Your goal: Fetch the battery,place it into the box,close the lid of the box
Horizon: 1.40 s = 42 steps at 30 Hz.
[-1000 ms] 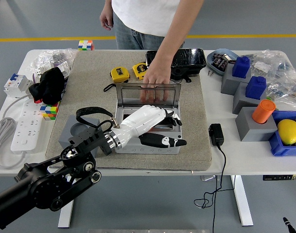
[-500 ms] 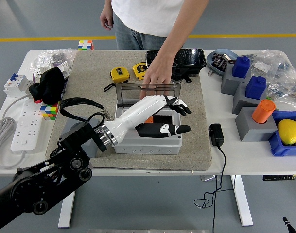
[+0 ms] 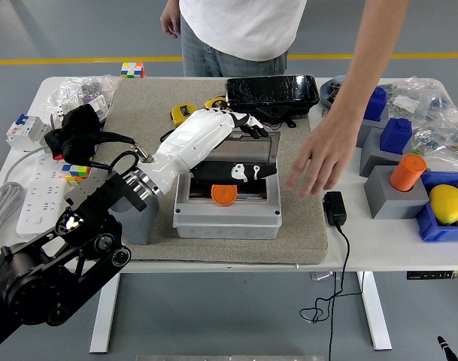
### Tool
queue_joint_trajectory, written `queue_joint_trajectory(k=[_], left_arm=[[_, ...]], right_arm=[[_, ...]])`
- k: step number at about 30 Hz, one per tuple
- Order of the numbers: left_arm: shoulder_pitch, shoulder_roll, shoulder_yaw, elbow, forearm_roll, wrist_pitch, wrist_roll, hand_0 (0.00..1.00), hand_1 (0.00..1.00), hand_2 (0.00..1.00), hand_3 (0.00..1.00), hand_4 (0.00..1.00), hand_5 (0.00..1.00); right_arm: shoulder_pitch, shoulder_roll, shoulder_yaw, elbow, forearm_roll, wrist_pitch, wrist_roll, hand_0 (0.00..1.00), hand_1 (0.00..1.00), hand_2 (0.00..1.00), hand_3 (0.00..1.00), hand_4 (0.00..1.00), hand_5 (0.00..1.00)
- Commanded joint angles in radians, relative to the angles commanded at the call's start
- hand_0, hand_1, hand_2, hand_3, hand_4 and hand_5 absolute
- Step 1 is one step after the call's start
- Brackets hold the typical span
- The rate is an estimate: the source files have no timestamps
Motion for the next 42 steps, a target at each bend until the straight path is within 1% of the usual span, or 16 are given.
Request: queue_joint_trajectory(k=[1, 3, 5, 6, 7, 12, 13, 22, 30, 31, 34, 39, 42], left_arm=[[0.0, 0.0, -0.002, 0.001, 0.012, 0.019, -0.005, 0.767, 0.728, 0.677, 0.649, 0.998, 0.998], [0.0, -0.004, -0.008, 0.007, 0.027, 0.059, -0.012, 0.767, 0.728, 0.677, 0.649, 0.998, 0.998], [0.0, -0.007, -0.013, 0.013, 0.032, 0.073, -0.015, 0.767, 0.728, 0.677, 0.649, 0.998, 0.998], [0.0, -0.008, -0.015, 0.019, 0.036, 0.077, -0.015, 0.767, 0.728, 0.677, 0.649, 0.998, 0.998], [0.0, -0.01, -0.016, 0.025, 0.041, 0.077, -0.014, 0.954, 0.893, 0.82, 0.759, 0.998, 0.998], [0.006, -0.013, -0.02, 0.056, 0.062, 0.055, 0.015, 0.954, 0.893, 0.82, 0.759, 0.998, 0.998], [0.007, -0.014, -0.021, 0.06, 0.064, 0.051, 0.02, 0.998, 0.987, 0.893, 0.791, 0.998, 0.998], [0.006, -0.021, -0.011, 0.067, 0.075, 0.029, 0.048, 0.998, 0.998, 0.906, 0.8, 0.998, 0.998], [0.008, -0.023, -0.001, 0.085, 0.099, -0.017, 0.078, 0.998, 0.998, 0.908, 0.802, 0.998, 0.998], [0.009, -0.023, -0.001, 0.09, 0.102, -0.022, 0.081, 0.998, 0.998, 0.888, 0.8, 0.998, 0.998], [0.007, -0.026, -0.005, 0.109, 0.112, -0.039, 0.092, 0.998, 0.998, 0.888, 0.8, 0.998, 0.998], [0.008, -0.033, -0.025, 0.155, 0.133, -0.054, 0.108, 0.998, 0.998, 0.894, 0.804, 0.998, 0.998], [0.009, -0.034, -0.031, 0.171, 0.137, -0.058, 0.112, 0.998, 0.998, 0.894, 0.804, 0.998, 0.998]], right_arm=[[0.0, 0.0, 0.0, 0.0, 0.0, 0.0, 0.0, 0.805, 0.763, 0.764, 0.803, 0.998, 0.998], [0.0, 0.0, -0.001, 0.0, 0.001, 0.0, 0.0, 0.805, 0.763, 0.764, 0.803, 0.998, 0.998], [0.0, 0.0, -0.001, 0.0, 0.001, 0.0, 0.0, 0.805, 0.763, 0.764, 0.803, 0.998, 0.998], [0.0, 0.0, -0.001, 0.0, 0.001, 0.0, 0.0, 0.805, 0.763, 0.764, 0.803, 0.998, 0.998], [0.0, 0.0, 0.0, 0.0, 0.0, 0.0, 0.0, 0.805, 0.763, 0.763, 0.803, 0.998, 0.998], [0.001, 0.0, 0.0, 0.0, 0.001, -0.001, 0.0, 0.805, 0.763, 0.763, 0.803, 0.998, 0.998], [0.001, 0.0, 0.0, 0.0, 0.001, -0.001, 0.0, 0.806, 0.762, 0.762, 0.803, 0.998, 0.998], [0.004, 0.0, -0.004, 0.0, 0.004, 0.0, 0.0, 0.805, 0.762, 0.761, 0.803, 0.998, 0.998], [0.001, -0.002, -0.004, 0.0, 0.003, -0.001, -0.002, 0.805, 0.762, 0.761, 0.803, 0.998, 0.998], [0.0, -0.002, -0.005, 0.0, 0.003, -0.001, -0.002, 0.805, 0.762, 0.761, 0.803, 0.998, 0.998], [0.0, -0.002, -0.006, 0.0, 0.003, -0.001, -0.002, 0.805, 0.762, 0.761, 0.803, 0.998, 0.998], [0.001, -0.001, -0.008, 0.0, 0.004, -0.001, -0.001, 0.804, 0.762, 0.76, 0.802, 0.998, 0.998], [0.0, 0.0, -0.006, 0.0, 0.003, -0.001, -0.002, 0.804, 0.762, 0.76, 0.802, 0.998, 0.998]])
